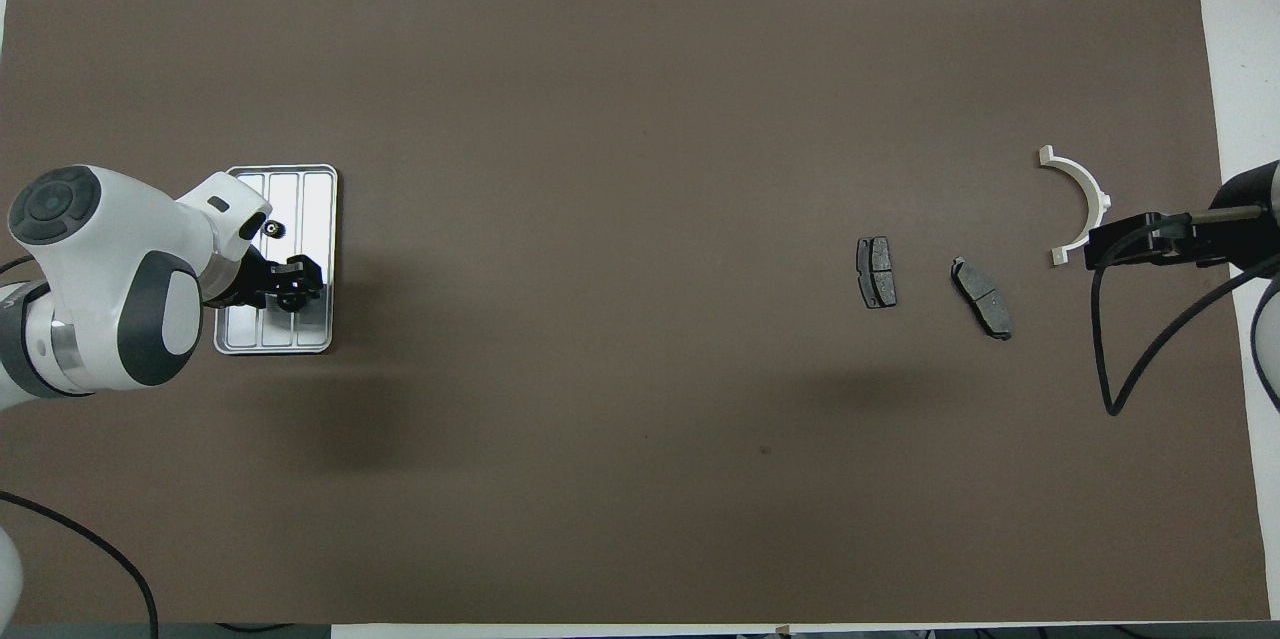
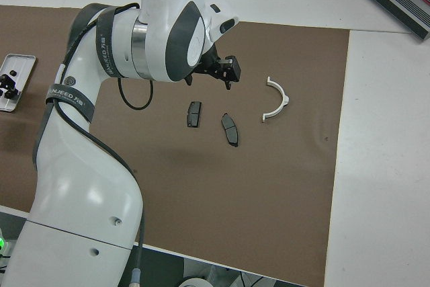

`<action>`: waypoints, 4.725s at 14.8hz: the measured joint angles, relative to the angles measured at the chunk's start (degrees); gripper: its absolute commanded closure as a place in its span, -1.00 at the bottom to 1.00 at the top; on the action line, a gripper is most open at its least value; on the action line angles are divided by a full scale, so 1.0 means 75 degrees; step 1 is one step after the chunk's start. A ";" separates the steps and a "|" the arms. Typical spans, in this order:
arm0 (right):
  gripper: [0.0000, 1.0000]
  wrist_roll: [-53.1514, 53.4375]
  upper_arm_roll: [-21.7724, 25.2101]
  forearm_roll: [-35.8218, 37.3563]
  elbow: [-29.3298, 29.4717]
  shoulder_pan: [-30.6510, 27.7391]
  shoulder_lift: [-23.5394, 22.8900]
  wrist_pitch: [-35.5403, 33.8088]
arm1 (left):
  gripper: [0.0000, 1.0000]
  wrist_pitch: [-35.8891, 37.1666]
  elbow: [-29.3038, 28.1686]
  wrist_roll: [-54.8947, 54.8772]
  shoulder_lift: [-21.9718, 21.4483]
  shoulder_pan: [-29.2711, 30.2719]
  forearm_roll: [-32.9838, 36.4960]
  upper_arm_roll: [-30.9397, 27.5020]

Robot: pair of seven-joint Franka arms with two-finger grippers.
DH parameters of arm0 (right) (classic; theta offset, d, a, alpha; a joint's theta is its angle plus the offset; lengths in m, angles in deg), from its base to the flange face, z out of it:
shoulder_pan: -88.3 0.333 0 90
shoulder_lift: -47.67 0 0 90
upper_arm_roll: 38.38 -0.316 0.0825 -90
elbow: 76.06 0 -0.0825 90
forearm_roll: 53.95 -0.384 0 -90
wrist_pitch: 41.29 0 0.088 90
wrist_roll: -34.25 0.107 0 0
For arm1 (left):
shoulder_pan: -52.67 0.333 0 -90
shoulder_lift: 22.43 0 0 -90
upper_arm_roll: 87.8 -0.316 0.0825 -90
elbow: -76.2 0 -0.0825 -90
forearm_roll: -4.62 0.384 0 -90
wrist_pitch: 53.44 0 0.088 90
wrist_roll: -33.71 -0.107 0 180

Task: Place bearing gear from tray to pile
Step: 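Grasp the black bearing with the left gripper and lift it from the tray, then carry the bearing to the table center and release it with the left gripper, then reach the right gripper to the bearing while the left gripper returns to tray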

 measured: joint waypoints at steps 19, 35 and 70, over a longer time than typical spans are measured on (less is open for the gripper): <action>-1.00 -0.0002 0.0010 0.0000 -0.0089 -0.0010 0.0043 0.0278 | 0.62 0.1809 0.3658 0.4084 0.1040 -0.2685 -0.0623 0.0052; -1.00 -0.0201 0.0024 0.0000 -0.0544 -0.0251 0.0177 0.0607 | 0.54 0.1808 0.5709 0.6660 0.3579 -0.5017 -0.0559 -0.0166; -0.98 0.4161 -0.0144 0.0424 0.1593 0.3116 -0.3267 0.2406 | -1.00 0.2218 0.3609 0.1233 0.1178 -0.2108 -0.0526 -0.1441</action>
